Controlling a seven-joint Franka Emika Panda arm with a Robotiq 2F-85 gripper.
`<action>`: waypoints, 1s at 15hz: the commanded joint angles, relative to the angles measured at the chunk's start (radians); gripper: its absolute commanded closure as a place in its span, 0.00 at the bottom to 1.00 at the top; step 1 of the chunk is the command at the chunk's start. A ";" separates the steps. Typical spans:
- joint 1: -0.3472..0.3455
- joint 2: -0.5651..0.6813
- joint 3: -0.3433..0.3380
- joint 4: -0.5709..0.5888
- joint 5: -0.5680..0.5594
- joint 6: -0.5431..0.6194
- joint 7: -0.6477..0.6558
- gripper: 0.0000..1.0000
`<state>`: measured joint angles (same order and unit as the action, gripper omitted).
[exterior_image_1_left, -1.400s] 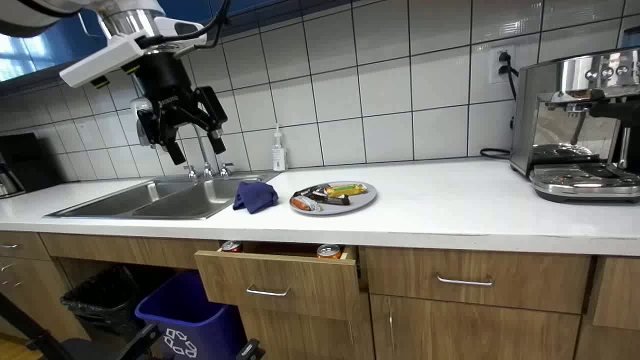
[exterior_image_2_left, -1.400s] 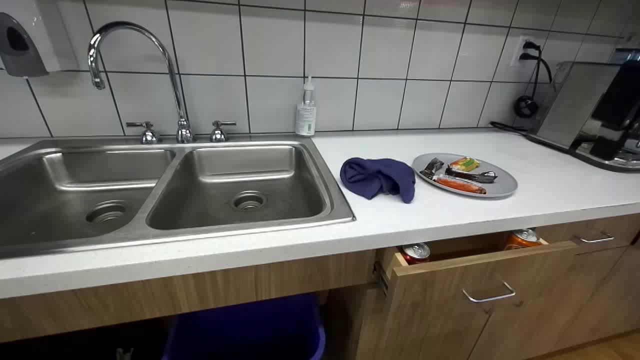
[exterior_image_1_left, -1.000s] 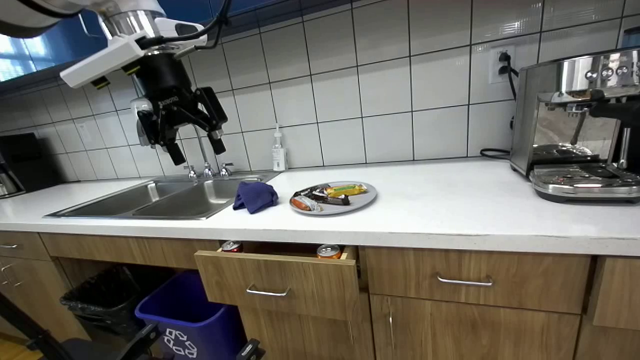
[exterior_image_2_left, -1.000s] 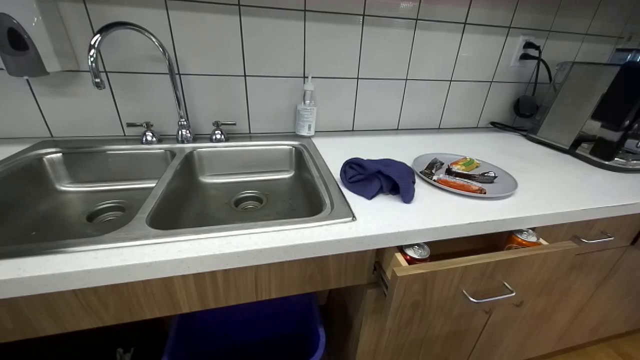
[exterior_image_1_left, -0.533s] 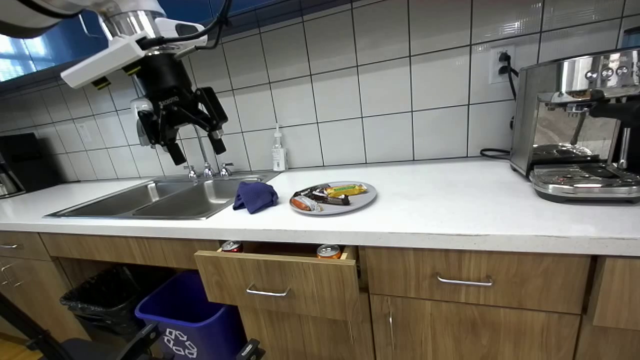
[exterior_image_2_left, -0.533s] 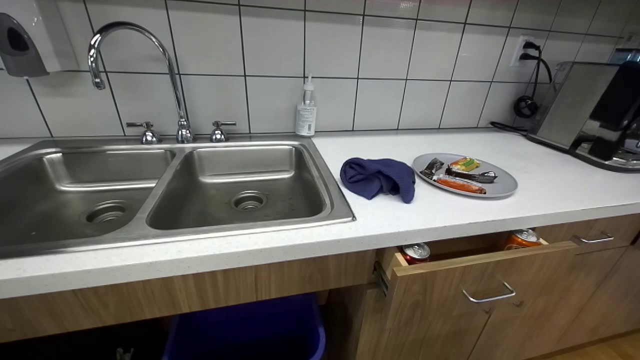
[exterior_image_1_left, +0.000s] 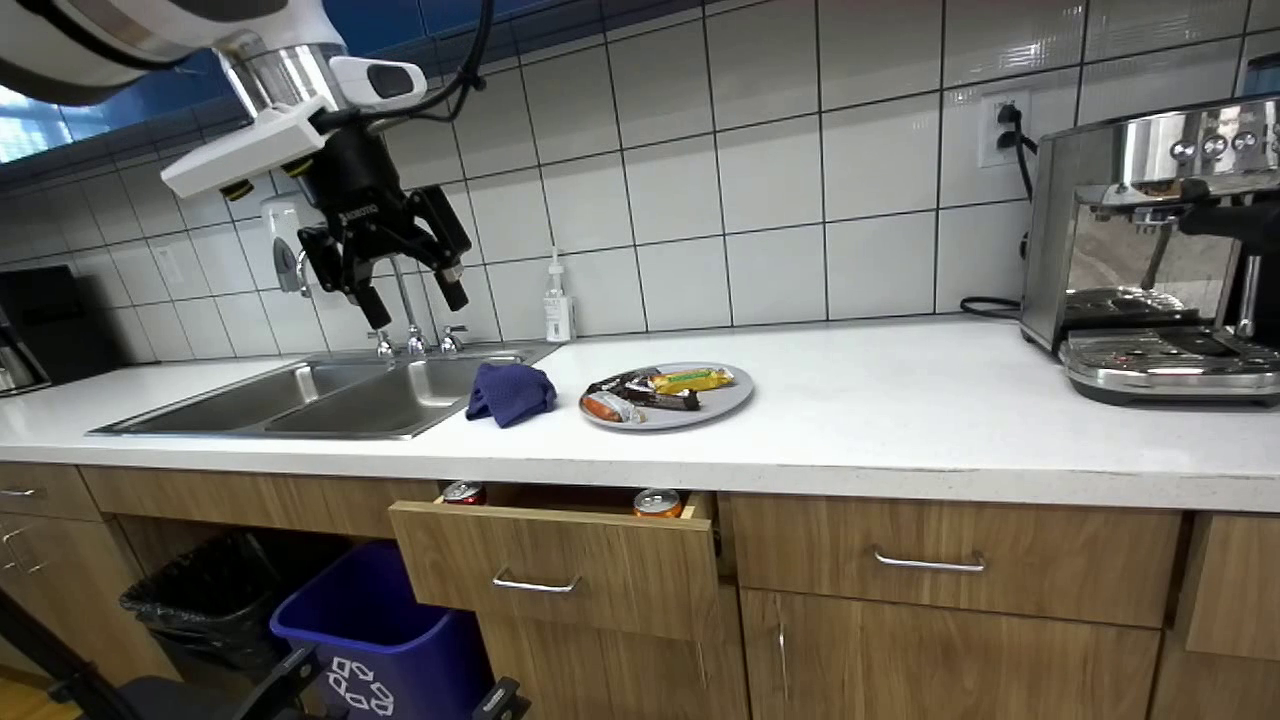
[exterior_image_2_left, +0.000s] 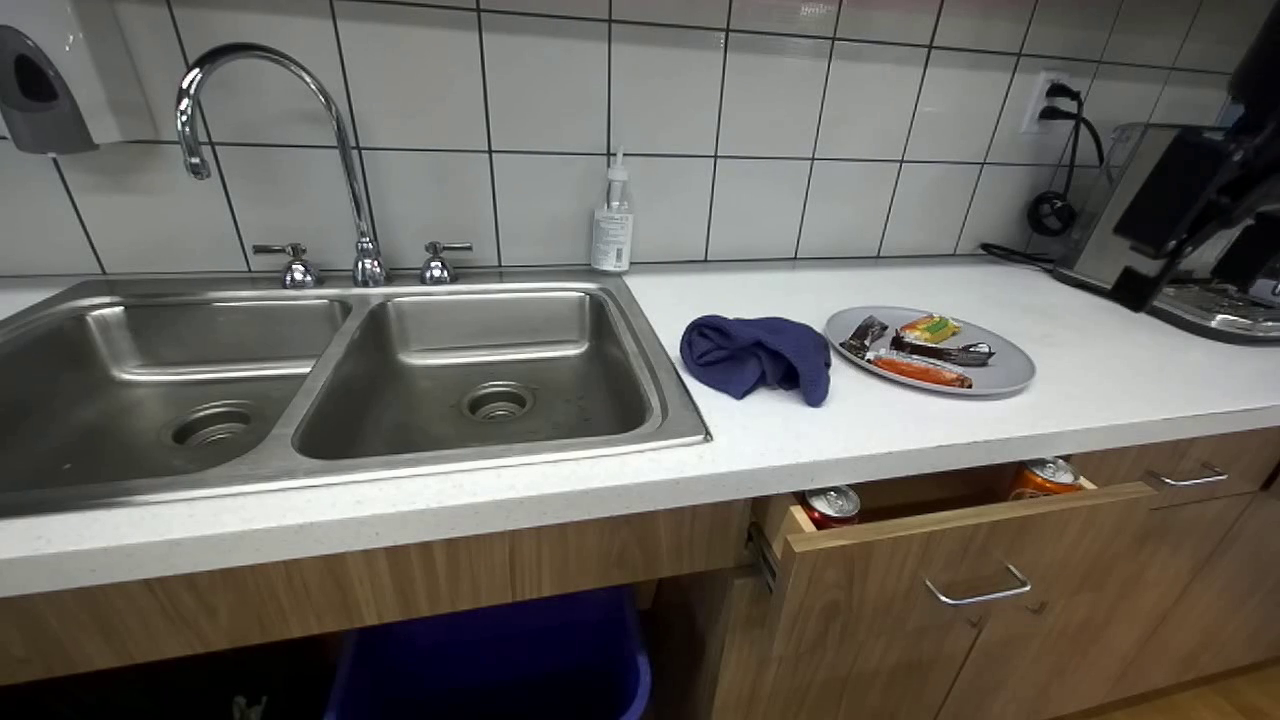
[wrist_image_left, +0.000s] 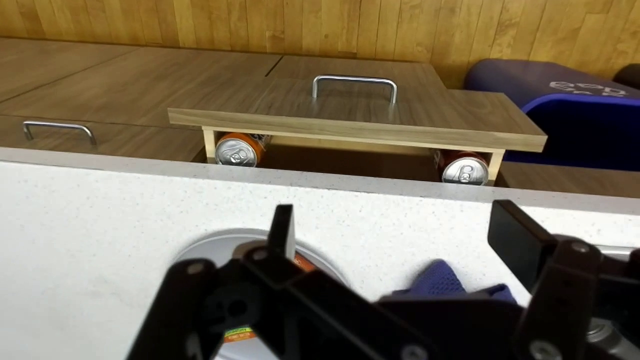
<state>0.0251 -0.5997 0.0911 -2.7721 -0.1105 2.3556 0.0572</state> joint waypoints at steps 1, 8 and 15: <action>-0.002 0.056 0.007 0.001 0.003 0.060 0.028 0.00; -0.009 0.148 0.004 0.000 -0.003 0.117 0.035 0.00; -0.031 0.250 0.012 0.001 -0.031 0.214 0.067 0.00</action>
<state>0.0206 -0.3952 0.0910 -2.7736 -0.1125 2.5168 0.0834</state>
